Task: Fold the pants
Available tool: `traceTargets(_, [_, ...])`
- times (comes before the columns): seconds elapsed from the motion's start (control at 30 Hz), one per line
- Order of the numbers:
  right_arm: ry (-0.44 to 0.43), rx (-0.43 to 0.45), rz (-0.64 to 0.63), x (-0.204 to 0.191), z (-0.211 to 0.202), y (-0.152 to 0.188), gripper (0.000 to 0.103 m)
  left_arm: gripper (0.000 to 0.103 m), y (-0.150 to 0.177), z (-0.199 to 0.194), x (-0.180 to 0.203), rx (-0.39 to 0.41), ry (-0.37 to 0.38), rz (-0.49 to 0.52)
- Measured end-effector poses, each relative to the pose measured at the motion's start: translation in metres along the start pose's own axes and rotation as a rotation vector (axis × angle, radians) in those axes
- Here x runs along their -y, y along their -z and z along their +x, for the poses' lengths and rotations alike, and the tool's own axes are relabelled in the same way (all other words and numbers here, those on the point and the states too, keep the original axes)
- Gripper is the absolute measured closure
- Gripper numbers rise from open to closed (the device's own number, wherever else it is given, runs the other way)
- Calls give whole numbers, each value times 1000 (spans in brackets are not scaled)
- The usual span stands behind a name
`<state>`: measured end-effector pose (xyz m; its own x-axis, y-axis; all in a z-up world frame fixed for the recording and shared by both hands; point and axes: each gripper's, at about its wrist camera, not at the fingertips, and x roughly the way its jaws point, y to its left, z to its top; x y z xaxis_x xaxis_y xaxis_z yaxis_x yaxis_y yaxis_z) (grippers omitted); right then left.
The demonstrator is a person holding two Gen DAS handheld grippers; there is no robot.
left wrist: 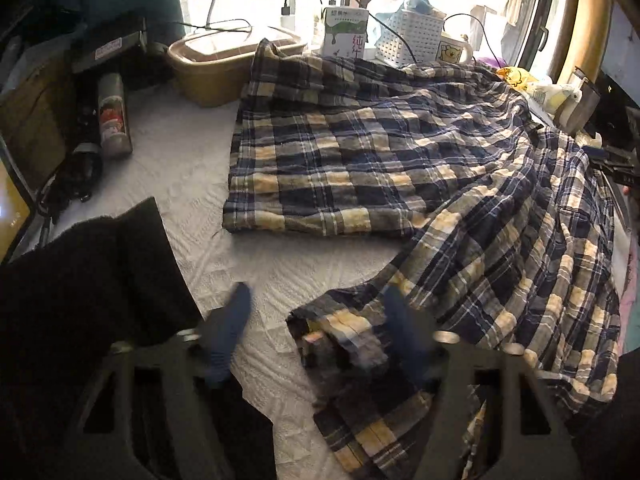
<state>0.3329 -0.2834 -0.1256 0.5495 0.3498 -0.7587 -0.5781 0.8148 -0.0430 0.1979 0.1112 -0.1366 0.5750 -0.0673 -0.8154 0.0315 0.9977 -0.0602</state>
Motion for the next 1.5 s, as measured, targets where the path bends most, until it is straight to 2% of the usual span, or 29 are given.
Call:
traceTargets(0.03, [-28,-17,25,3,4,5,45,80,-2,1,-1,4,-12,2])
traceTargets(0.07, [-48,-38,49,7,8,9,45,91,-4,1,-1,2,-11,-2])
traceTargets(0.17, [-65,-32,100,7,9,25,48,94,-8,3,-5,14,-28,-9])
traceTargets(0.2, [-49,1,99,3,3,29,74,94,-9,5,-7,20,-38,-10])
traceTargets(0.23, [-26,18,88,-3,-2,33,79,95,-12,6,-7,25,-48,-14])
traceTargets(0.37, [94,52,88,-12,-22,33,81,95,-29,15,-8,55,-104,-8])
traceTargets(0.5, [193,46,139,-10,-47,43,81,95,-48,26,-10,44,-99,19])
traceTargets(0.6, [205,20,178,-9,-47,57,81,90,-54,28,-12,16,-89,17])
traceTargets(0.63, [207,10,185,-10,-43,63,81,78,-53,24,-13,13,-92,13])
traceTargets(0.67, [204,0,195,-11,-39,67,81,55,-52,18,-14,21,-102,2])
traceTargets(0.7, [196,-6,209,-13,-36,71,81,45,-49,8,-14,36,-111,-9])
traceTargets(0.73, [192,0,219,-15,-35,72,81,41,-46,-1,-14,53,-104,-17])
traceTargets(0.83, [193,29,228,-20,-42,75,81,40,-31,-39,-5,102,-71,-32])
traceTargets(0.93, [187,51,225,-24,-48,74,81,34,-12,-61,17,112,32,-56])
traceTargets(1.07, [181,71,218,-29,-55,75,81,33,8,-51,57,67,147,-55])
traceTargets(1.2, [170,92,214,-28,-65,78,81,33,14,-29,81,11,160,-51])
traceTargets(1.23, [168,94,214,-28,-67,79,81,34,16,-26,84,14,150,-33])
traceTargets(1.3, [161,99,220,-27,-68,82,81,68,22,-23,86,7,143,-14])
traceTargets(1.33, [158,102,225,-27,-69,83,81,93,26,-23,84,-8,144,-14])
traceTargets(1.5, [149,119,228,-34,-80,92,81,93,47,-51,69,24,135,-33])
